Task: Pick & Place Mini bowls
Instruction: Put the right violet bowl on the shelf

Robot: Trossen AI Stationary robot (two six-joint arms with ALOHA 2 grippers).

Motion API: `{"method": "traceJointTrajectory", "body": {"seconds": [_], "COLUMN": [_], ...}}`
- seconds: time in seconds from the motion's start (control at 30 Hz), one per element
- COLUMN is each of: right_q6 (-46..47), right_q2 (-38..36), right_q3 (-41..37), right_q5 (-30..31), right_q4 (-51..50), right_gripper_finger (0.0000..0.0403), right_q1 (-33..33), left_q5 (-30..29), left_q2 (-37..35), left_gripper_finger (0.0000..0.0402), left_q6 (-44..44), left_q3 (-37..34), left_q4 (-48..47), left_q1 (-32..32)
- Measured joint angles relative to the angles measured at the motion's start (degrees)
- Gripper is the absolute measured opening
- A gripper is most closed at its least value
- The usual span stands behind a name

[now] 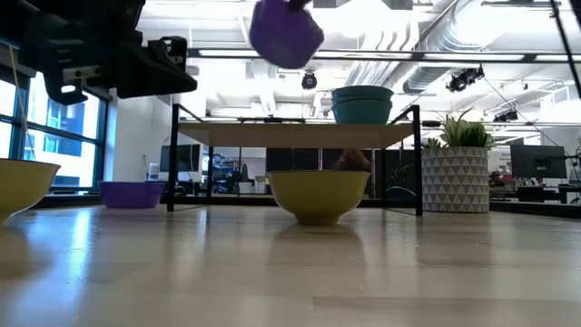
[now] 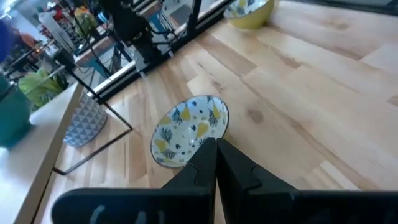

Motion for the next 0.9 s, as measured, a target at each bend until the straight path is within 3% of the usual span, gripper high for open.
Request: {"method": "traceJointTrajectory", "body": {"seconds": [0.2,0.5,0.9], "right_q6": [-8.23,-15.58,-19.35], "right_q2": [6.76,10.99,12.22], "right_q3": [6.37,6.42,4.95], "right_q5": [-0.25,1.11,-2.75], "right_q4": [-4.28,-4.97,-2.50], "right_gripper_finger": [0.0001,0.0001,0.0001], "right_q1": [-6.85,-13.32,-17.57], "left_q5": [1.06,1.00,0.98], "left_q2": [-0.64,-0.58,-0.56], "left_gripper_finger": [0.0001,0.0001,0.0001], "left_q6": [0.36,0.36,0.34], "left_q3": [0.11,0.11,0.11], "left_q4": [1.39,1.39,1.39], "left_q1": [0.00,0.00,0.00]}}
